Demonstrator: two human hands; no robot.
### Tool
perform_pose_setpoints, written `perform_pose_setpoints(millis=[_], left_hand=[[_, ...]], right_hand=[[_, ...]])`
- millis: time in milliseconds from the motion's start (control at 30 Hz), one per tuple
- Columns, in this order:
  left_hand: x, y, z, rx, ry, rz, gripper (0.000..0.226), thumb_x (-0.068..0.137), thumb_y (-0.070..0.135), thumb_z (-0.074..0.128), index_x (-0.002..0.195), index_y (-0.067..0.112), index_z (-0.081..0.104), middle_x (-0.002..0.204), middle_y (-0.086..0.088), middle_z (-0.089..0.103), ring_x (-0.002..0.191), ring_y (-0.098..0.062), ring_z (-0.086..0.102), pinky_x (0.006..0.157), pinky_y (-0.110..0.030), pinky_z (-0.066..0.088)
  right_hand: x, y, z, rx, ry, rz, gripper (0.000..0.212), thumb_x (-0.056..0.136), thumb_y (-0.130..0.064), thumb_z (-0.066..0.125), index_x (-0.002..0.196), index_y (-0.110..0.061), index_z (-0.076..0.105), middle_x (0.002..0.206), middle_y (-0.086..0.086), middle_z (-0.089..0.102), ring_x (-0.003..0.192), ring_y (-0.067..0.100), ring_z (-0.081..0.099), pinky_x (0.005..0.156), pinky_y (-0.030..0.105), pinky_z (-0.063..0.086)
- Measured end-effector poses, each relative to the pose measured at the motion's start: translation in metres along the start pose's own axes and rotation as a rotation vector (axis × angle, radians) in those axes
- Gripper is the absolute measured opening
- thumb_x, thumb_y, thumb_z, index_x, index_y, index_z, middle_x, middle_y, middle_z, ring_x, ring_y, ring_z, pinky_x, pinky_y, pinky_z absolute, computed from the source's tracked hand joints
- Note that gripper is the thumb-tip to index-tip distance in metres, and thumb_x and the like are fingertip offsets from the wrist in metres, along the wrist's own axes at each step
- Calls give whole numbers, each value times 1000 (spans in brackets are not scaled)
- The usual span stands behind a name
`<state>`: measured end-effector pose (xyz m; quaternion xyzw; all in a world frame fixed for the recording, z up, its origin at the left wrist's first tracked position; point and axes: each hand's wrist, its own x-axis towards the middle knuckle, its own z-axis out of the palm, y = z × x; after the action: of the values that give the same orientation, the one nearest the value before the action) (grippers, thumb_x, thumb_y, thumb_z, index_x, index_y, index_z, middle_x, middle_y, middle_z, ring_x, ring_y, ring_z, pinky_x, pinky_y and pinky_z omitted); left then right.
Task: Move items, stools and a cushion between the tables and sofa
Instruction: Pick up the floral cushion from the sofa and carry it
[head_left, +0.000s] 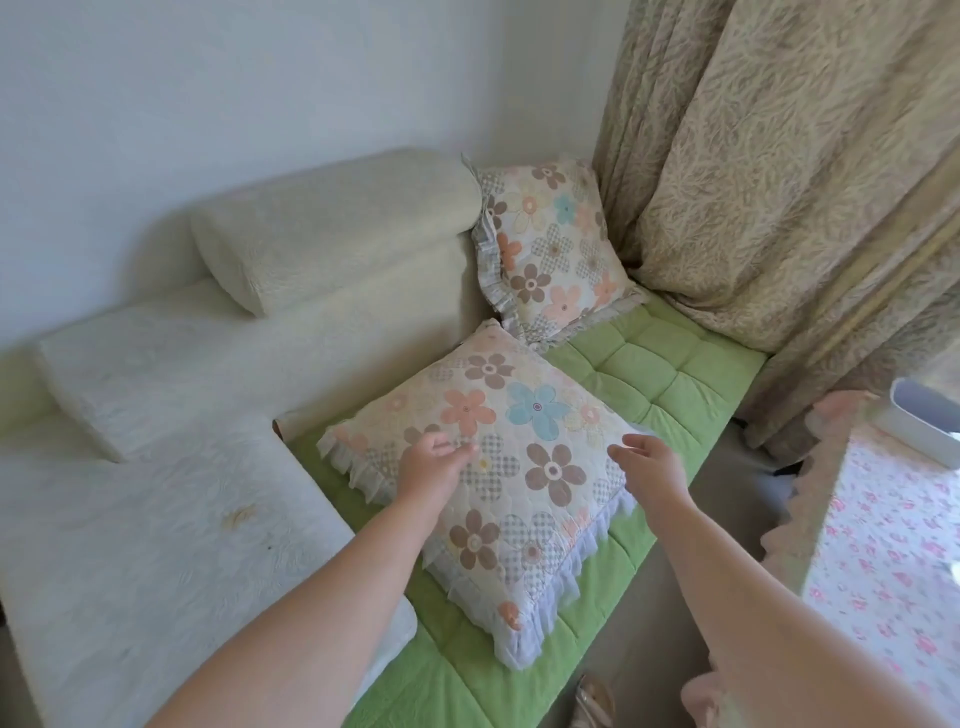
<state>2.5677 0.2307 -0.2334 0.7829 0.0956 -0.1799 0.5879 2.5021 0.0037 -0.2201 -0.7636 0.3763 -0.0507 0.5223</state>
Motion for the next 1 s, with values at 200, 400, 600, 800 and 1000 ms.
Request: perform_pose_setpoints(millis=[200,400,600,800,1000], left_hand=[[64,8,20,-40,173,-60,54,83,35,67,129,11,50,128,-6,59,109,-21,57,84,-27,43],[117,15,78,-114,410,-239,52,84,35,66,127,11,51,125,-5,59,101,-19,55,82,-28,40],[138,16,127,-154,486,-371,60,85,31,67,135,5,47,134,-12,54,119,-25,53,92,-31,43],[151,-10,144,-130,574,-510,60,85,32,66,135,4,47,135,-13,54,121,-25,53,83,-25,39],[175,-48,142,-114,625,-610,60,87,35,62,136,6,45,137,-11,52,122,-24,52,86,-25,40]], right_hand=[[102,-12,35,-55,-163,-22,43,86,-23,61,127,-10,52,109,4,60,94,23,55,89,39,48],[233,-21,54,-175,-431,-51,44,84,-25,63,125,-13,53,108,3,60,104,26,56,96,45,46],[329,-18,46,-295,-524,-28,41,85,-25,62,123,-12,54,102,5,59,83,23,50,77,34,44],[379,3,70,-455,-606,0,45,84,-25,63,125,-9,55,100,6,55,91,24,52,90,42,47],[406,26,95,-559,-620,5,57,85,-29,63,135,-11,43,131,12,54,117,31,51,85,35,39]])
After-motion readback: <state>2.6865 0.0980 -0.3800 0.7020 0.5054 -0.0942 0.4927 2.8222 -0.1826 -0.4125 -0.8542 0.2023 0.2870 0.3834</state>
